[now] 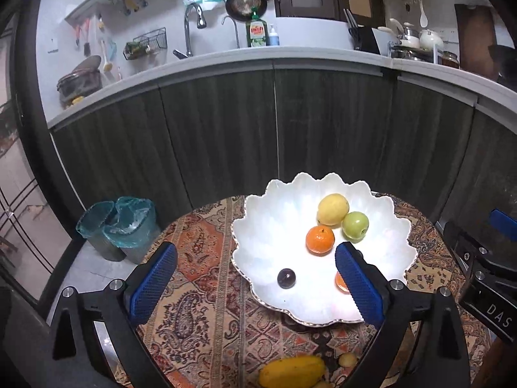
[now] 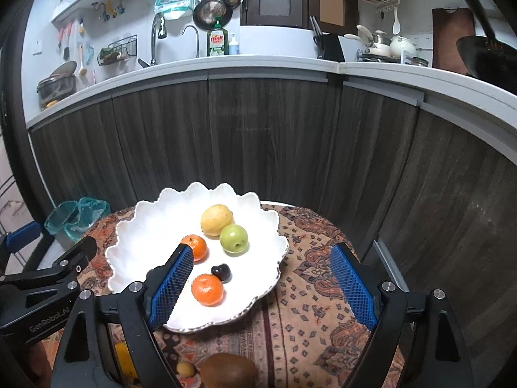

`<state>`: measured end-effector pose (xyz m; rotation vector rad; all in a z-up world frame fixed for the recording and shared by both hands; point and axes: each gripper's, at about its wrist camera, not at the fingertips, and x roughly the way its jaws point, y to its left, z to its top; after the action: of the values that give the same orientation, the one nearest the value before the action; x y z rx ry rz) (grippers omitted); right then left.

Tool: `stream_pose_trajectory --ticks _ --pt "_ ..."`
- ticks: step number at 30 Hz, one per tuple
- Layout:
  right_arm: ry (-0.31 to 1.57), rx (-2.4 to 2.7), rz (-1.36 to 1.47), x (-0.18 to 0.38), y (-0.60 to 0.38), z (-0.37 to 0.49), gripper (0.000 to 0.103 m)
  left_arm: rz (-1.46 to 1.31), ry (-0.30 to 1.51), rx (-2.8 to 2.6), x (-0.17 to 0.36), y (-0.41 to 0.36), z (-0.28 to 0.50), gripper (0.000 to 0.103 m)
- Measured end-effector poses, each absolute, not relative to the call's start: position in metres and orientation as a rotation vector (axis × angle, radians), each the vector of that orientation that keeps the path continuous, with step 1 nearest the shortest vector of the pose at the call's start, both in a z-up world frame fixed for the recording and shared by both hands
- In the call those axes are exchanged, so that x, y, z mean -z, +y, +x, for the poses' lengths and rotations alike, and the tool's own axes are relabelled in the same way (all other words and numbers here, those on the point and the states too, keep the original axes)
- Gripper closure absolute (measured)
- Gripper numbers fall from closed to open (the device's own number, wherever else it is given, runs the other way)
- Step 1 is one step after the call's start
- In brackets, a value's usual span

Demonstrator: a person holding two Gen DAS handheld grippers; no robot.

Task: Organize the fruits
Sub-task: 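Withdraw both open grippers from the bowl toward the mango and kiwi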

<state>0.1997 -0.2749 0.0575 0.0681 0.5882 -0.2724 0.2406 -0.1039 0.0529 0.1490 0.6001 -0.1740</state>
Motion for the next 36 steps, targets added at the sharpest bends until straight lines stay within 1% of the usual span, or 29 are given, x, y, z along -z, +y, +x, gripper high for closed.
stream_pose_trajectory --ticks 15,36 --pt "0.586 0.271 0.079 -0.055 -0.270 0.166 0.016 0.169 0.590 0.162 -0.052 -0.098 0.208 0.001" --pt "0.657 0.269 0.074 -0.021 -0.269 0.147 0.016 0.178 0.674 0.183 -0.011 -0.096 0.194 0.001"
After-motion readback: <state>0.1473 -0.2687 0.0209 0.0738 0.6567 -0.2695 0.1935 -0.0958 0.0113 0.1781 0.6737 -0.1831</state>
